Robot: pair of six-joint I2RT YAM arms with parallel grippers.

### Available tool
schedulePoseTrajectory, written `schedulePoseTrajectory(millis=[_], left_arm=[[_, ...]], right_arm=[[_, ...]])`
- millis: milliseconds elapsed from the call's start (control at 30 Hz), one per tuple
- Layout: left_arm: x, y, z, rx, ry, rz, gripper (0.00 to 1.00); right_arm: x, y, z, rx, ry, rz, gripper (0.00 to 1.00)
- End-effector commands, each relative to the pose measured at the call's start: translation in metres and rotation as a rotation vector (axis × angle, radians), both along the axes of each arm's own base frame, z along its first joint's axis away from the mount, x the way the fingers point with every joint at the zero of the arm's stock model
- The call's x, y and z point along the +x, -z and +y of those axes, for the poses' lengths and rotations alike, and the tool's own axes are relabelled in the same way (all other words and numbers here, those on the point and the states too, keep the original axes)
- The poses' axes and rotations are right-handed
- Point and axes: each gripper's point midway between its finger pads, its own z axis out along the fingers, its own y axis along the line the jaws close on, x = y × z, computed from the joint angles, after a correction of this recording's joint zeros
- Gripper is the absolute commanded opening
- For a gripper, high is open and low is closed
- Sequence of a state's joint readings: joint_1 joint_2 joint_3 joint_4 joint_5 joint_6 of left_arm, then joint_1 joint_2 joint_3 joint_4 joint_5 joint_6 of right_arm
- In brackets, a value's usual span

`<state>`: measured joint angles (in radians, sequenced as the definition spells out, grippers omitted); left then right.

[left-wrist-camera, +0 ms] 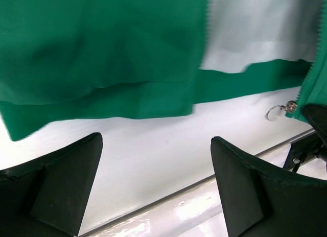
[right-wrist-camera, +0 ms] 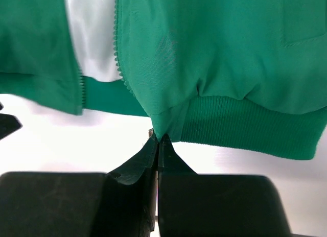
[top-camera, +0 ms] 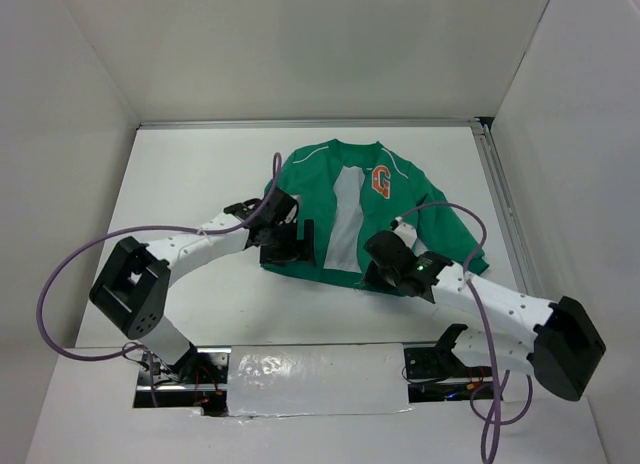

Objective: Zip up the jacket

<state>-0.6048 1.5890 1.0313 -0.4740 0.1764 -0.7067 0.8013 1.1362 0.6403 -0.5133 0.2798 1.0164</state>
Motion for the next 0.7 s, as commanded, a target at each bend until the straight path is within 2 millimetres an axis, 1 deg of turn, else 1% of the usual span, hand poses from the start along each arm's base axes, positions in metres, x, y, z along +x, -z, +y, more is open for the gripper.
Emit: schedulePoseTrajectory(millis=[0,100,133,167,233,267,300,333,367,400,467,567,600,633,667], left_arm=[[0.004,-0.016,0.002,0.107,0.0,-0.05,0.99],[0.005,-0.013,-0.003,0.171,0.026,-0.043,0.99],[0.009,-0.011,-0.002,0.205,0.025,-0.055,0.99],[0.012,-0.007,-0.005,0.234,0.04,-0.058,0.99],[0.015,-0.001,-0.011,0.258,0.109,-0.082,0.99],[0.013,0.006,-0.014,0.266,0.153,-0.083,0.99],[0.015,0.007,-0.023,0.231,0.233,-0.109,0.99],[0.016,0.009,-0.027,0.213,0.268,-0.121,0.99],[0.017,0.016,-0.027,0.217,0.285,-0.12,0.99],[0.019,0.018,-0.028,0.218,0.305,-0.132,0.99],[0.019,0.027,-0.029,0.231,0.333,-0.124,0.99],[0.017,0.037,-0.031,0.256,0.324,-0.103,0.99],[0.014,0.041,-0.029,0.269,0.318,-0.076,0.99],[0.016,0.048,-0.024,0.303,0.302,-0.071,0.99],[0.016,0.051,-0.024,0.308,0.294,-0.061,0.99]], right_arm=[[0.005,-0.013,-0.001,0.057,-0.032,-0.064,0.0],[0.002,-0.014,-0.009,0.066,-0.033,-0.075,0.0],[0.002,-0.014,-0.013,0.071,-0.028,-0.083,0.0],[0.003,-0.014,-0.015,0.072,-0.025,-0.087,0.0],[0.004,-0.014,-0.017,0.091,-0.032,-0.097,0.0],[0.004,-0.013,-0.018,0.094,-0.035,-0.095,0.0],[0.004,-0.013,-0.017,0.103,-0.042,-0.097,0.0],[0.004,-0.013,-0.015,0.116,-0.06,-0.103,0.0],[0.006,-0.012,-0.017,0.119,-0.057,-0.104,0.0],[0.006,-0.013,-0.014,0.129,-0.077,-0.109,0.0],[0.007,-0.011,-0.018,0.128,-0.072,-0.108,0.0],[0.008,-0.007,-0.021,0.126,-0.078,-0.103,0.0],[0.007,-0.005,-0.021,0.127,-0.081,-0.1,0.0],[0.007,-0.004,-0.021,0.13,-0.082,-0.096,0.0],[0.008,-0.003,-0.023,0.133,-0.078,-0.094,0.0]])
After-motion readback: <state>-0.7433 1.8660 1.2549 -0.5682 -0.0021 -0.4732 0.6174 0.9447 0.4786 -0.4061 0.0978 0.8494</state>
